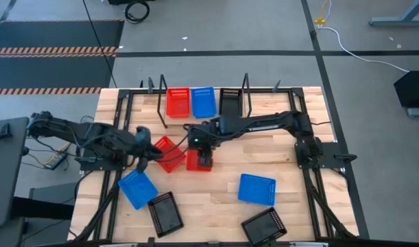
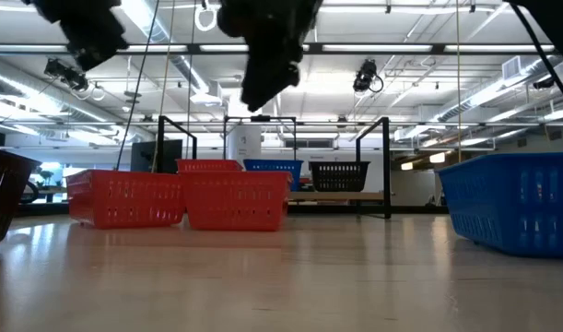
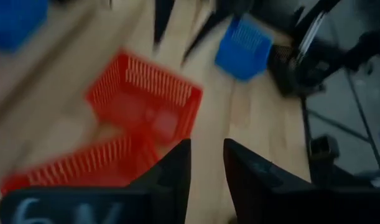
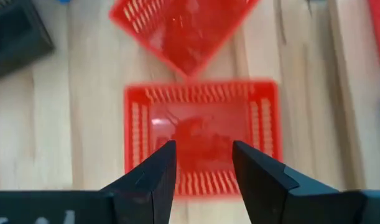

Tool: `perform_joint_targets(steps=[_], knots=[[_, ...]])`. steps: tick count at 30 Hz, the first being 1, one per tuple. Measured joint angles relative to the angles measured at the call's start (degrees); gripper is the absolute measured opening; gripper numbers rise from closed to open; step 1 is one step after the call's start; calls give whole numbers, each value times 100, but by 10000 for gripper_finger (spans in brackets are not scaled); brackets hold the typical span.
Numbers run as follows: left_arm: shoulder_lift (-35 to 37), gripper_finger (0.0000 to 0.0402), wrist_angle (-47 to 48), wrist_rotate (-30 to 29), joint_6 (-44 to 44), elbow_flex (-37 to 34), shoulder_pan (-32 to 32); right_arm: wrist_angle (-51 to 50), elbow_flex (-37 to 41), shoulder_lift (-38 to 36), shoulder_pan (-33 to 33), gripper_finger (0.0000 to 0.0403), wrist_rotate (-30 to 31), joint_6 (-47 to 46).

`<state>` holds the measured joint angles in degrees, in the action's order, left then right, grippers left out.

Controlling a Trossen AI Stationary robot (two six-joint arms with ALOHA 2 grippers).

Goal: Stack baskets on shelf by color
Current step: Stack the right red bin on top of the red bin on the shelf

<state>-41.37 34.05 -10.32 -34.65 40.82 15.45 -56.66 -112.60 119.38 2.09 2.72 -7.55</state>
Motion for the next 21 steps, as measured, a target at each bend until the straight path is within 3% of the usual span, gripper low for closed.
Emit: perform_joint_targets(steps=[4, 11, 21], knots=[[-588, 89, 202, -10, -709, 0, 308, -552, 0, -165, -11, 163, 92, -38], [-1910, 87, 167, -16, -1562, 0, 426, -530, 3, -204, -34, 163, 428, 5], [-2854, 109, -470, -372, -1884, 0, 386, -793, 4, -204, -35, 163, 714, 276]])
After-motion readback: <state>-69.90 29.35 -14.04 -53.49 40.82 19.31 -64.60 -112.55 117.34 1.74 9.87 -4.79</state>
